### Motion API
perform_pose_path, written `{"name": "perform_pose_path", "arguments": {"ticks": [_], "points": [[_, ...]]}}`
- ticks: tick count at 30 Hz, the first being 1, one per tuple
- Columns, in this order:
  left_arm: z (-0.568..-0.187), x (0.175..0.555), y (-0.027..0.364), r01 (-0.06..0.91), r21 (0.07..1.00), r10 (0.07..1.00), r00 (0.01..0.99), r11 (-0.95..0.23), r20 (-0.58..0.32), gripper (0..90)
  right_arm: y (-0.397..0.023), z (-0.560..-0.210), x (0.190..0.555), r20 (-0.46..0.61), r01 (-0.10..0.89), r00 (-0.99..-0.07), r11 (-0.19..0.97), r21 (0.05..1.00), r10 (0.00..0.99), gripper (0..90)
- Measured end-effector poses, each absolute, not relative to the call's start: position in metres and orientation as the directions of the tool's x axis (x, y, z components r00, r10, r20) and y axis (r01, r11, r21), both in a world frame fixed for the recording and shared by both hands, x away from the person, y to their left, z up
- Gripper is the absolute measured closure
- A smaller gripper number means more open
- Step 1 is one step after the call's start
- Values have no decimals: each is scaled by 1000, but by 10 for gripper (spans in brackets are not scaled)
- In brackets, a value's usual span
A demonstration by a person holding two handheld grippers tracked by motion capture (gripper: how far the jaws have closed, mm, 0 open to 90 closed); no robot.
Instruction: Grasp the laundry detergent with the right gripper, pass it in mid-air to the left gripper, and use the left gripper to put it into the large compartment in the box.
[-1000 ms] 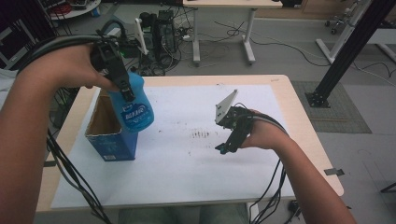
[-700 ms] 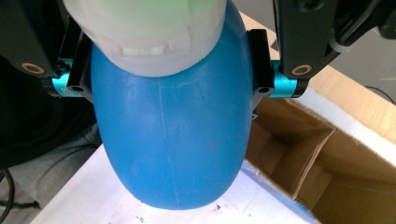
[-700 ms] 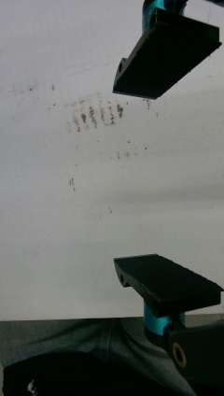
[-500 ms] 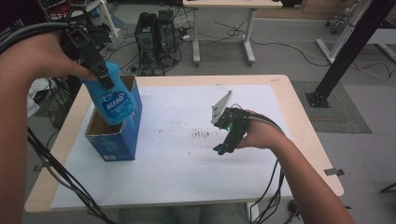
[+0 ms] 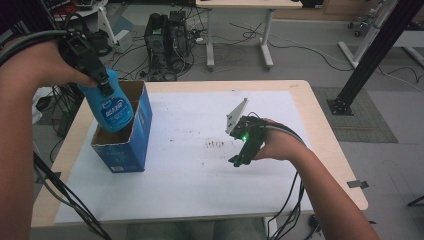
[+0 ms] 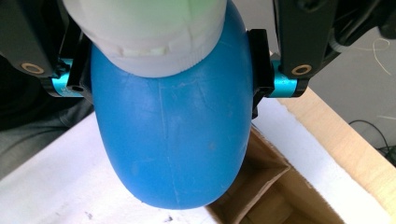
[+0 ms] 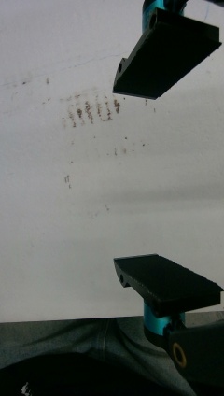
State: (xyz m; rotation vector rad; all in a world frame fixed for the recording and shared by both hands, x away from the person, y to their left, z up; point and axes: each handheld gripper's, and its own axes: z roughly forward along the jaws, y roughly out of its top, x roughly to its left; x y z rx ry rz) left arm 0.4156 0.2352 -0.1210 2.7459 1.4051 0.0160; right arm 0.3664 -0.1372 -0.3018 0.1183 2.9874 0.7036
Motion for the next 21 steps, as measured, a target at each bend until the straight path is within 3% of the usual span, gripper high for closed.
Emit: {"name": "perform_pose_path", "arguments": {"ticks": [21], "points": [[-202,440,247,730,2,729,683,-684,-42,378,-137,-305,367,-41,71,-994,902,425,97,131]]}}
